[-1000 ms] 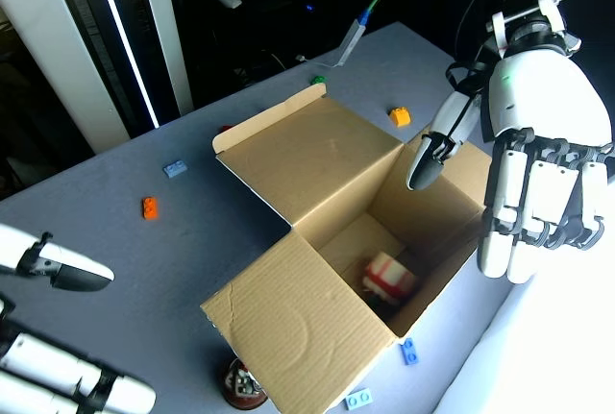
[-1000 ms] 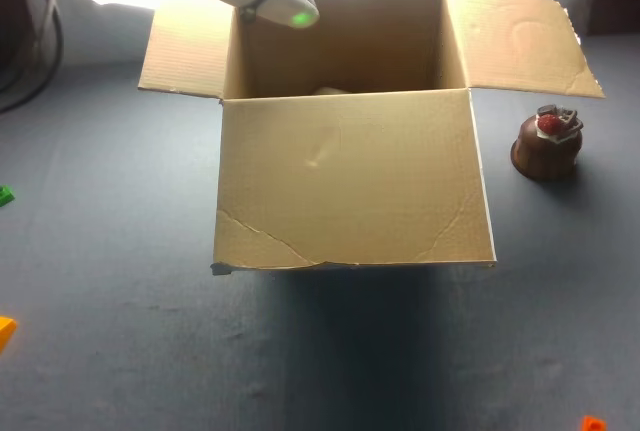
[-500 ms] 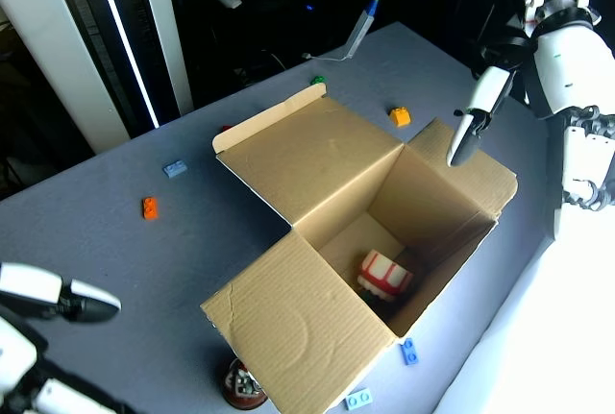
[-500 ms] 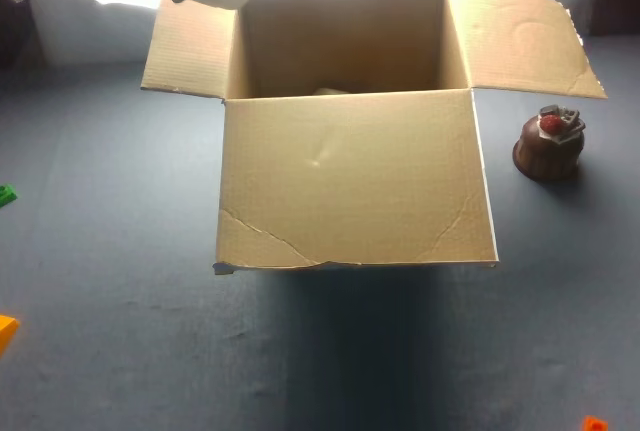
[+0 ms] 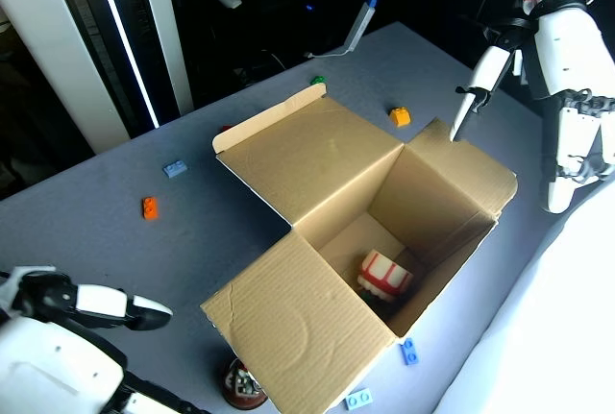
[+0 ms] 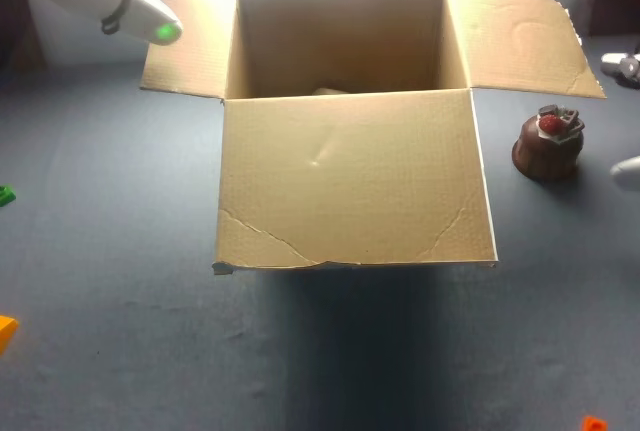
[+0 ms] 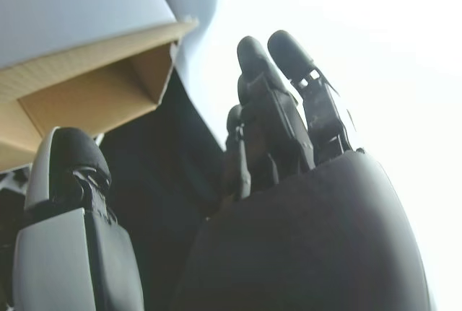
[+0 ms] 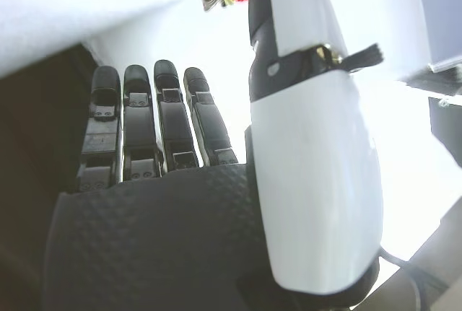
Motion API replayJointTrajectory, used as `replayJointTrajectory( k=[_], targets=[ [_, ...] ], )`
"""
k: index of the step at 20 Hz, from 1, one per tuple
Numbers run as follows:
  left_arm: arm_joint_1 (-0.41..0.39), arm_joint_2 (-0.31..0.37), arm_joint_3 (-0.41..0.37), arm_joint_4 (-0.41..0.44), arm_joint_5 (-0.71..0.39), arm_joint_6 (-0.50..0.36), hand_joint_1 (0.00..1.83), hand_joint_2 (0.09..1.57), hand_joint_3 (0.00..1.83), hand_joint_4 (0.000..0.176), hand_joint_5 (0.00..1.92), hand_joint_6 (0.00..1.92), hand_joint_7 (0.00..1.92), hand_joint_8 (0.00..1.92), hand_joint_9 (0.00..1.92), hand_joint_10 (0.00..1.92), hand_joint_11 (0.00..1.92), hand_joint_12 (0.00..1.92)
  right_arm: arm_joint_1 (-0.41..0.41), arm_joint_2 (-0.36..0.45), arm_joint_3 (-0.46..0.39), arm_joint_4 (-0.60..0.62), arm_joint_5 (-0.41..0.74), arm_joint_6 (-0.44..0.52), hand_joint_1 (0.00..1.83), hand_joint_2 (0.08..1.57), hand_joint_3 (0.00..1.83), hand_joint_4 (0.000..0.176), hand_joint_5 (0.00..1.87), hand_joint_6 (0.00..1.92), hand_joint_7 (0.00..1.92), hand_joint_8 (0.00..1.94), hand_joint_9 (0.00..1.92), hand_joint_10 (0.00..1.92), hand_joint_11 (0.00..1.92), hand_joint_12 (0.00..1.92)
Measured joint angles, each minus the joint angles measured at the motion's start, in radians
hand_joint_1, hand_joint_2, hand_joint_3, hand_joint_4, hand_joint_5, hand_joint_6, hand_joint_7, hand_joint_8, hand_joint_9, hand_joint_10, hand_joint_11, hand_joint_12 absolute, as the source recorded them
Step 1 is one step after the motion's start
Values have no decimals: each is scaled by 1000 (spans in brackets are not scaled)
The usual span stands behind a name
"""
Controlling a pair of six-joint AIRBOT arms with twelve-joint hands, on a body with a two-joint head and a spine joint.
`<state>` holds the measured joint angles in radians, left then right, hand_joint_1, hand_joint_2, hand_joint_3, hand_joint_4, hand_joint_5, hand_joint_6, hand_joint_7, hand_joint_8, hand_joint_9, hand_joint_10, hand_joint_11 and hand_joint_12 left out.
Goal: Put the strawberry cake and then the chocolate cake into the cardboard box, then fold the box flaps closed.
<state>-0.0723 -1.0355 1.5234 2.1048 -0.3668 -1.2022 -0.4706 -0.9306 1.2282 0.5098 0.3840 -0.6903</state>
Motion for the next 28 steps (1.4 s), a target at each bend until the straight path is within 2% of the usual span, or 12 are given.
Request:
replayJointTrajectory(
  k=[4, 5, 7, 10, 15, 16, 17, 19, 21, 25, 26, 28],
  targets=[
    [9, 19, -16, 9, -37, -12, 306, 1199, 22, 44, 251, 9, 401, 2, 489, 0, 56, 1130, 13, -72, 63, -5, 11, -25, 1021, 1009, 3, 0, 108, 8, 143, 1, 111, 2, 0, 32],
    [9, 26, -16, 12, -39, -12, 181, 1243, 14, 42, 244, 3, 400, 0, 475, 0, 32, 1146, 13, -87, 79, -5, 7, -25, 1004, 1020, 7, 0, 99, 4, 125, 0, 95, 0, 0, 6],
    [9, 39, -18, 17, -41, -12, 91, 1272, 14, 32, 262, 6, 412, 3, 470, 0, 15, 1149, 13, -110, 109, -5, 0, -26, 982, 1026, 9, 0, 113, 9, 131, 3, 98, 2, 12, 8],
    [22, 69, -30, 25, -41, -12, 87, 1279, 9, 22, 287, 10, 420, 3, 465, 0, 18, 1153, 14, -141, 145, -2, 4, -27, 1027, 1015, 2, 0, 111, 7, 130, 2, 102, 4, 5, 9],
    [69, 117, -64, 28, -45, -42, 145, 1282, 4, 23, 291, 4, 425, 0, 469, 0, 24, 1166, 19, -195, 185, -2, 2, -28, 1009, 1020, 4, 0, 127, 12, 159, 12, 128, 14, 33, 16],
    [78, 129, -70, 30, -51, -50, 169, 1279, 1, 27, 301, 4, 431, 1, 479, 3, 41, 1143, 19, -203, 189, -2, 0, -29, 1026, 1013, 0, 0, 139, 2, 183, 6, 158, 6, 6, 228],
    [86, 136, -76, 29, -47, -51, 171, 1277, 0, 31, 300, 3, 429, 0, 485, 4, 47, 1138, 19, -210, 196, -6, 0, -29, 1021, 1021, 4, 0, 121, 0, 169, 1, 148, 1, 0, 272],
    [103, 153, -93, 27, -43, -66, 176, 1275, 0, 26, 297, 1, 436, 3, 496, 8, 61, 1141, 19, -225, 211, -1, 2, -28, 1003, 1029, 5, 0, 101, 0, 143, 0, 131, 1, 0, 196],
    [108, 173, -116, 82, -49, -136, 189, 1273, 0, 28, 310, 3, 439, 1, 503, 6, 83, 1127, 19, -240, 220, 0, 7, -29, 988, 1037, 4, 0, 108, 5, 165, 5, 139, 3, 0, 250],
    [126, 209, -167, 87, -49, -192, 178, 1277, 0, 39, 311, 2, 424, 3, 494, 4, 82, 1115, 10, -265, 237, -3, 14, -30, 952, 1050, 6, 0, 113, 5, 165, 0, 138, 1, 0, 333],
    [129, 211, -178, 92, -49, -209, 212, 1268, 0, 30, 292, 0, 425, 1, 489, 1, 55, 1149, 10, -269, 240, -2, 11, -29, 960, 1047, 3, 0, 112, 3, 170, 1, 149, 4, 0, 293],
    [139, 214, -192, 87, -48, -246, 216, 1268, 0, 30, 290, 0, 422, 0, 480, 0, 45, 1154, 10, -271, 243, -2, 10, -29, 982, 1040, 0, 0, 112, 3, 167, 0, 144, 2, 0, 285]
  ],
)
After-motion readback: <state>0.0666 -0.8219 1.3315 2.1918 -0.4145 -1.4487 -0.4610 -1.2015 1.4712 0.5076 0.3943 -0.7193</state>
